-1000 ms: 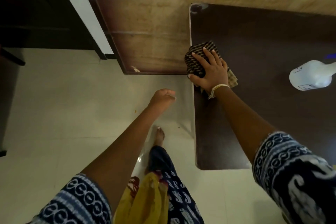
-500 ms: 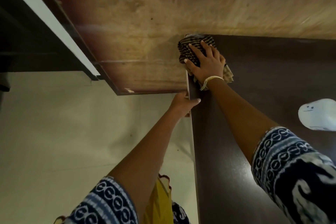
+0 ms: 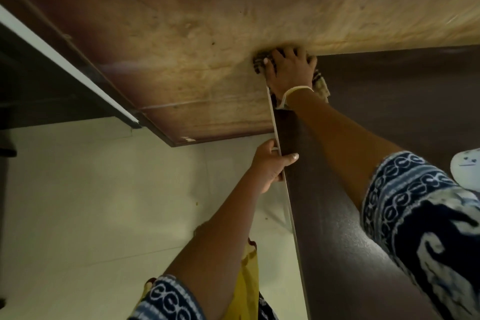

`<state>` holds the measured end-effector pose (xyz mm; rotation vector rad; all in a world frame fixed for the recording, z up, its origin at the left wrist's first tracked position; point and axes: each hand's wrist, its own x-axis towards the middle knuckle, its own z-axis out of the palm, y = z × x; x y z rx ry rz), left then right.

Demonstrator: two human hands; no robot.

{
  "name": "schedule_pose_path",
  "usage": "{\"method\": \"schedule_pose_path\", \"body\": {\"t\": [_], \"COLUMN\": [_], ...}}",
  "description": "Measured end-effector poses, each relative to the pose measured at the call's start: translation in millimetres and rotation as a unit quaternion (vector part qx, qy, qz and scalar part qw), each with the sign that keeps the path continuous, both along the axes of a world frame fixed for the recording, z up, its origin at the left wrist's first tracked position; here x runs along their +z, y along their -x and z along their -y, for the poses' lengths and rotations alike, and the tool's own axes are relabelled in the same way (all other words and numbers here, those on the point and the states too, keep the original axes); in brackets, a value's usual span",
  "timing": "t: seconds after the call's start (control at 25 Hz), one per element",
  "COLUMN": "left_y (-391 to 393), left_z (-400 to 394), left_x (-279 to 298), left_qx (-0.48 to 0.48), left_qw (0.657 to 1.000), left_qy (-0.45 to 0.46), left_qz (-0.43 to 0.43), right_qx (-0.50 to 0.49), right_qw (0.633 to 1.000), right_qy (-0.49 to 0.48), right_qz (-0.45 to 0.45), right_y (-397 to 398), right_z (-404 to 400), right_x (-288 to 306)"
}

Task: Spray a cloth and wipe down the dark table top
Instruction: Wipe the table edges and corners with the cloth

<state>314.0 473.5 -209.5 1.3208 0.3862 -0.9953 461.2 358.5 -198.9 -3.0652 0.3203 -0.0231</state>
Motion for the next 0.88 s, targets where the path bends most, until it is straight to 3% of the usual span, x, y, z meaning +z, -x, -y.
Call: {"method": "schedule_pose_path", "body": {"t": [0.08, 0.2, 0.32, 0.4, 0.52, 0.64, 0.88], "left_y": [-0.4, -2.8, -8.5, -10.2, -11.7, -10.8, -6.9], "left_z": [-1.4, -3.4, -4.5, -4.9, -3.3, -3.1, -4.4], "left_x": [1.3, 3.1, 4.6, 4.7, 6.4, 6.7, 8.3], "left_qx": [-0.001, -0.012, -0.017, -0.020, -0.024, -0.026, -0.029], "left_qw": [1.000, 1.000, 0.998, 0.998, 0.998, 0.998, 0.998], "left_qy": [0.012, 0.028, 0.050, 0.060, 0.056, 0.050, 0.056], "left_qz": [-0.004, -0.007, -0.016, -0.028, -0.029, -0.035, -0.030], "right_qx": [0.163, 0.356, 0.486, 0.510, 0.412, 0.289, -0.011], "right_qw": [0.985, 0.920, 0.865, 0.854, 0.906, 0.956, 0.999], "right_qy": [0.041, 0.128, 0.107, 0.089, 0.076, 0.000, -0.032], "right_qz": [-0.042, -0.102, -0.066, -0.054, -0.056, -0.048, -0.009], "right_y": [1.9, 12.0, 36.7, 40.9, 22.4, 15.6, 3.2], "right_z": [-1.1, 1.2, 19.0, 29.5, 32.6, 32.4, 72.0], "right_x": [0.0, 7.8, 6.5, 2.7, 1.3, 0.8, -4.4]}}
